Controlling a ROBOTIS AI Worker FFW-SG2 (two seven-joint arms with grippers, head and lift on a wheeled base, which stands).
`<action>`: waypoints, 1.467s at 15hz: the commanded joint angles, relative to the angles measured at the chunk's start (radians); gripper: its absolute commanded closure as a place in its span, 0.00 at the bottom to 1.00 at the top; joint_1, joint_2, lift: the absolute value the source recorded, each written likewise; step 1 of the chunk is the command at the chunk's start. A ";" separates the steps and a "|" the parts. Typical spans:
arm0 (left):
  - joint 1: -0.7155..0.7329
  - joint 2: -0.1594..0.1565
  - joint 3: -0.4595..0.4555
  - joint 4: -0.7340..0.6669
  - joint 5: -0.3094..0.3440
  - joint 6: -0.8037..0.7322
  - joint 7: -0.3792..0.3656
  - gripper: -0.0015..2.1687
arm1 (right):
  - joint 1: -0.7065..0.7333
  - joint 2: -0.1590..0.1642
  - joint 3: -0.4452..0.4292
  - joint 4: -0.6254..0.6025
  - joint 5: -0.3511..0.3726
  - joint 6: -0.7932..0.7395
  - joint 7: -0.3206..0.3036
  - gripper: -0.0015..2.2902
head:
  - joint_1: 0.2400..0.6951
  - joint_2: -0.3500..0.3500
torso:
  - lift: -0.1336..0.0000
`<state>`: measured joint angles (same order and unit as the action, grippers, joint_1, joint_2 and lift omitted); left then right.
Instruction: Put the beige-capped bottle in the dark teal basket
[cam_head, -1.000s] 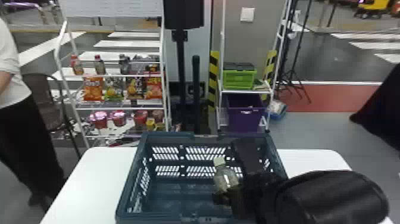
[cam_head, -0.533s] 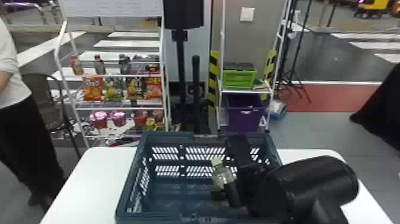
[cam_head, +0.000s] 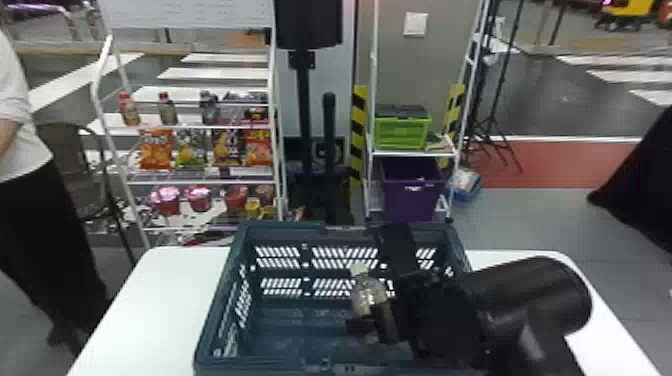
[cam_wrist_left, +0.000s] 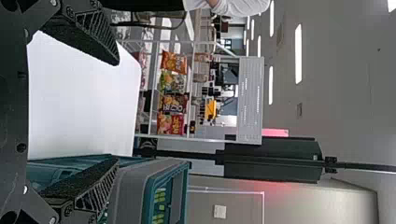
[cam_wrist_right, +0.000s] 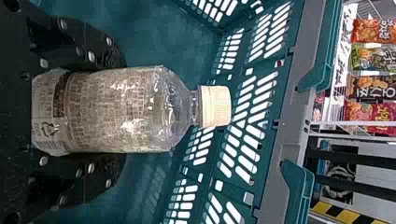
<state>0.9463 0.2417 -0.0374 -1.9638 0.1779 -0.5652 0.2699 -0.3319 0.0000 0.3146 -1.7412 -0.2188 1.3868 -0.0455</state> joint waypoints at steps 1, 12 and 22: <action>-0.004 -0.002 0.001 0.005 0.002 0.000 0.000 0.07 | -0.003 0.001 0.000 0.000 -0.001 -0.001 -0.007 0.02 | 0.57 0.50 | 1.00; -0.009 -0.005 0.004 0.009 0.008 0.000 -0.001 0.07 | 0.076 0.001 -0.015 -0.209 -0.025 -0.001 -0.007 0.01 | 0.57 0.50 | 1.00; -0.021 -0.005 -0.012 0.013 0.008 0.003 -0.003 0.07 | 0.608 -0.121 -0.201 -0.735 -0.007 -0.308 -0.007 0.02 | 0.57 0.50 | 1.00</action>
<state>0.9264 0.2362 -0.0458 -1.9497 0.1863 -0.5646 0.2668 0.1892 -0.0973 0.1543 -2.4454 -0.2207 1.1822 -0.0530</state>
